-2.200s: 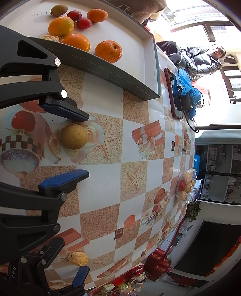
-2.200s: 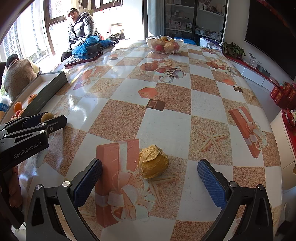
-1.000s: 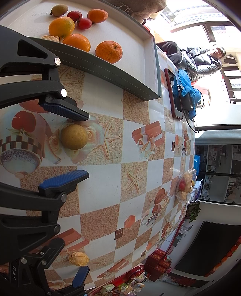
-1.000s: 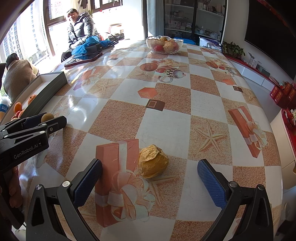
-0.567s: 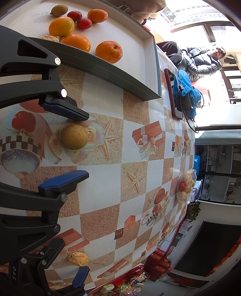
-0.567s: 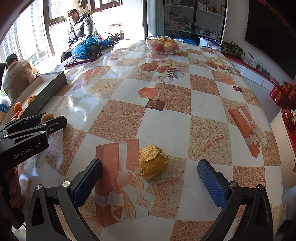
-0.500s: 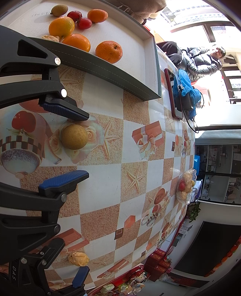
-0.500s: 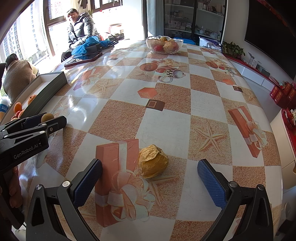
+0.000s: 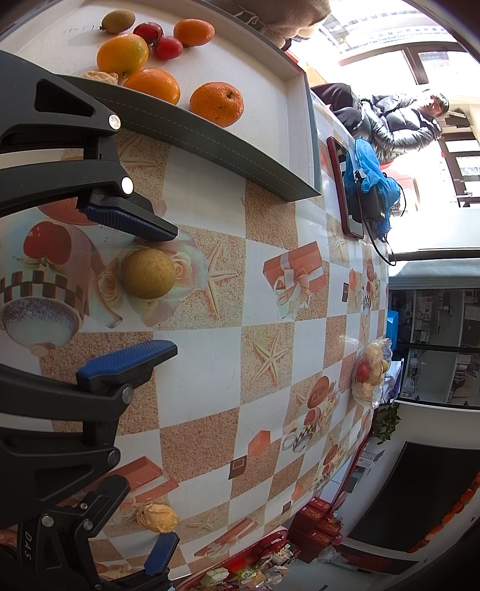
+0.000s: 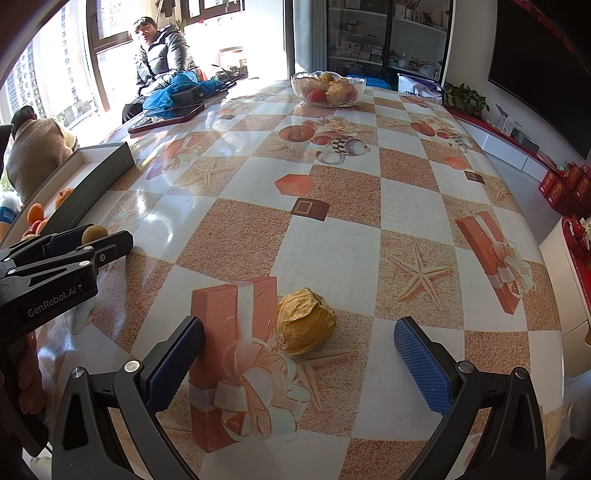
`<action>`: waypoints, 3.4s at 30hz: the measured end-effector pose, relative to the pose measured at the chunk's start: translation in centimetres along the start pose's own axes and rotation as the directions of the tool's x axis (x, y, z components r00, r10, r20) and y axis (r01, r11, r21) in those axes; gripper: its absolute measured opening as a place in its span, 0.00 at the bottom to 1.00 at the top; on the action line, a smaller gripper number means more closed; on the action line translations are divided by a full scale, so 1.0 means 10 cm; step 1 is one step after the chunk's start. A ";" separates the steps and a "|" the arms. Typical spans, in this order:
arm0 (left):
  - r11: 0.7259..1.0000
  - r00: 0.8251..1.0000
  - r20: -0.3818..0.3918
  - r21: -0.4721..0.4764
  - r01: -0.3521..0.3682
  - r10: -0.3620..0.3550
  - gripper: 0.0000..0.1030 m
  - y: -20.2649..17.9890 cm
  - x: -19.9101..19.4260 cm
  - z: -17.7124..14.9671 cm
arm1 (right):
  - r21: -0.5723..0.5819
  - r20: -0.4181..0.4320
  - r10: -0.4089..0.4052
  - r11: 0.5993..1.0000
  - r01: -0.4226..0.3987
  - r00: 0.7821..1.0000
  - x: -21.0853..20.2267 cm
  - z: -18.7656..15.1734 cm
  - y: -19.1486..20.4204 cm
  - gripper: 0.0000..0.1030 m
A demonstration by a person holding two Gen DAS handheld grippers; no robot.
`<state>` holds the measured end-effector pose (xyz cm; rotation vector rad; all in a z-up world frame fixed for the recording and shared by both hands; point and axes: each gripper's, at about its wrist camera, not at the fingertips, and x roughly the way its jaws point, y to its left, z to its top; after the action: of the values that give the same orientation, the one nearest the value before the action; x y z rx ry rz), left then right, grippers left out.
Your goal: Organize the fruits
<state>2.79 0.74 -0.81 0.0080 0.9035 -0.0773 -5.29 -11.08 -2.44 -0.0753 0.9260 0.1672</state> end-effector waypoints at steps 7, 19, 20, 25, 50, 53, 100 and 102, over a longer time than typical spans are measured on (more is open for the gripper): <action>1.000 1.000 0.000 0.000 0.000 0.000 0.58 0.00 0.00 0.00 | 0.000 0.000 0.000 1.000 0.000 1.000 0.00 0.00 0.00 1.00; 1.000 1.000 -0.017 -0.005 -0.012 0.012 0.57 0.01 0.00 0.01 | 0.001 -0.002 -0.001 1.000 0.001 1.000 0.00 0.00 0.01 1.00; 1.000 1.000 -0.022 -0.005 -0.010 0.010 0.52 0.01 -0.01 0.00 | 0.003 -0.006 -0.002 1.000 0.002 1.000 0.01 0.01 0.00 1.00; 1.000 0.998 -0.062 0.019 0.018 -0.017 0.27 -0.01 -0.07 -0.01 | 0.025 -0.006 -0.018 1.000 0.018 1.000 -0.07 0.01 -0.01 0.69; 0.996 1.000 -0.013 -0.092 -0.007 0.006 0.27 0.90 -1.07 0.17 | 0.034 -0.048 0.322 0.946 -0.321 0.945 -0.50 0.68 0.55 0.26; 0.990 0.998 -0.020 -0.128 -0.068 0.066 0.27 1.19 -1.12 0.14 | -0.029 -0.066 0.365 0.930 -0.367 0.929 -0.50 0.83 0.92 0.26; 0.940 0.947 -0.273 -0.246 -0.236 0.166 1.00 1.82 -0.76 -0.09 | -0.313 -0.360 0.229 0.884 -0.348 0.904 0.04 1.18 2.63 0.99; 0.937 0.942 -0.279 -0.240 -0.255 0.184 1.00 1.81 -0.75 -0.11 | -0.318 -0.356 0.221 0.885 -0.340 0.908 0.04 1.18 2.62 0.99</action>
<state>-1.41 19.34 4.00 -0.1409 1.1578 0.2664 -0.36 16.37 4.46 -0.3288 1.2105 0.6224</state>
